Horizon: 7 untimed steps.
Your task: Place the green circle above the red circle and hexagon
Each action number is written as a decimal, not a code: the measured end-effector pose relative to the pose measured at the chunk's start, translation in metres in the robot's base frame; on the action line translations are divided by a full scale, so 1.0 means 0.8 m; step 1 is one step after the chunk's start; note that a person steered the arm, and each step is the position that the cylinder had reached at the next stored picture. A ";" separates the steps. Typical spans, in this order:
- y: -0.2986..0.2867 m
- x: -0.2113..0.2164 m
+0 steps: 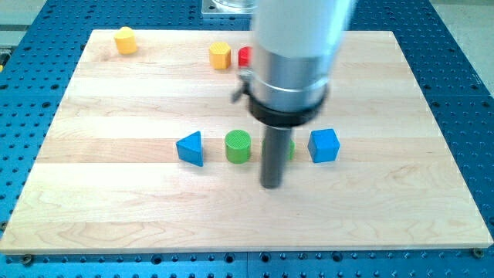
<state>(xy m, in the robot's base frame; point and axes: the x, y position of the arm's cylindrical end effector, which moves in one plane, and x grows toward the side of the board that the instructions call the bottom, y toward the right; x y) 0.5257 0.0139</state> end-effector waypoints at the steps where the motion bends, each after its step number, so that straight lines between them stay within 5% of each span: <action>1: -0.037 -0.029; 3: -0.012 -0.139; 4: -0.047 -0.151; 5: 0.023 -0.127; 6: -0.065 -0.080; 7: -0.139 -0.116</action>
<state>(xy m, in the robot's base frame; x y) 0.4332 -0.0972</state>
